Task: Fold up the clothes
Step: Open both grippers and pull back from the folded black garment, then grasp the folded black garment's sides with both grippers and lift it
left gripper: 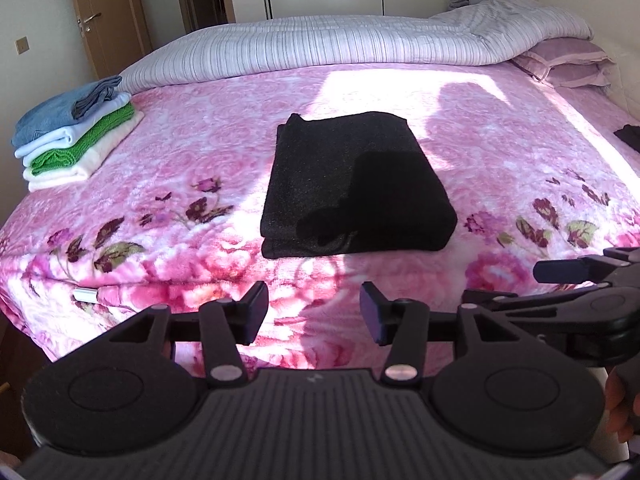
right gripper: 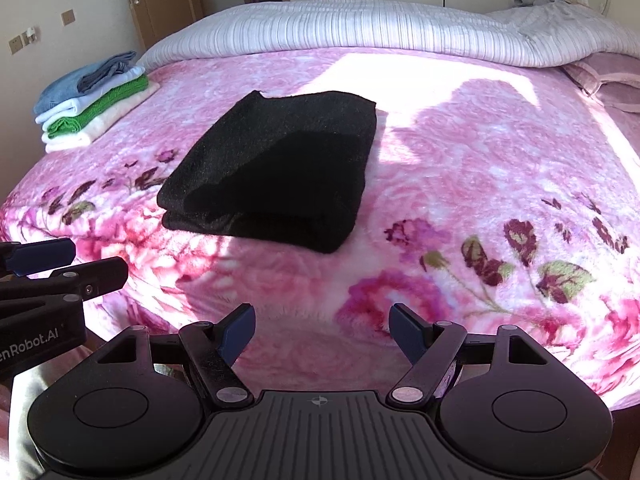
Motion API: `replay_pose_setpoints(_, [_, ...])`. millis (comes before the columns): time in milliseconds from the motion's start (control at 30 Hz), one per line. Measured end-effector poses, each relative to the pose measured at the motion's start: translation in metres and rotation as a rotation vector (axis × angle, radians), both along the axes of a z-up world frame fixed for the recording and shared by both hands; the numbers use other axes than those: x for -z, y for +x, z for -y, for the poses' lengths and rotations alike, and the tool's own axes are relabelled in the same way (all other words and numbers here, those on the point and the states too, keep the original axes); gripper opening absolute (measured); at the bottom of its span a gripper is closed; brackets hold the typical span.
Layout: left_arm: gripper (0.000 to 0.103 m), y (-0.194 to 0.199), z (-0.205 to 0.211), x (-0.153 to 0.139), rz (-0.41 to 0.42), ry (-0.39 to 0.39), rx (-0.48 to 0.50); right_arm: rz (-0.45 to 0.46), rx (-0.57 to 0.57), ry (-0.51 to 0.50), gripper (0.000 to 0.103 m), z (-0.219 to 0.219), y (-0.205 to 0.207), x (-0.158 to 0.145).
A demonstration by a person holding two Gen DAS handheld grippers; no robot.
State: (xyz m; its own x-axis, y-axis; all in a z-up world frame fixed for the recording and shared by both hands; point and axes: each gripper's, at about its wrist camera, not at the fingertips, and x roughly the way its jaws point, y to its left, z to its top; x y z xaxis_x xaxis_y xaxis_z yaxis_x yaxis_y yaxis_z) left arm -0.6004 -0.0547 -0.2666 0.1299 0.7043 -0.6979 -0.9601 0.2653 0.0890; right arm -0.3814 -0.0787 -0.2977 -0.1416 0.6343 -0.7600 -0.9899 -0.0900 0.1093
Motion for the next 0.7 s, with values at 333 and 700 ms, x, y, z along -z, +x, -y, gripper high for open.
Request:
replay_pose_setpoints(333, [0.047, -0.05, -0.049, 0.015, 0.3, -0.142, 0.017, -0.027, 0.093, 0.02, 0.077, -0.01, 0.027, 0.004])
replay_pose_setpoints(700, [0.051, -0.116, -0.145, 0.033, 0.579, -0.251, -0.053, -0.344, 0.154, -0.062, 0.077, -0.07, 0.093, 0.01])
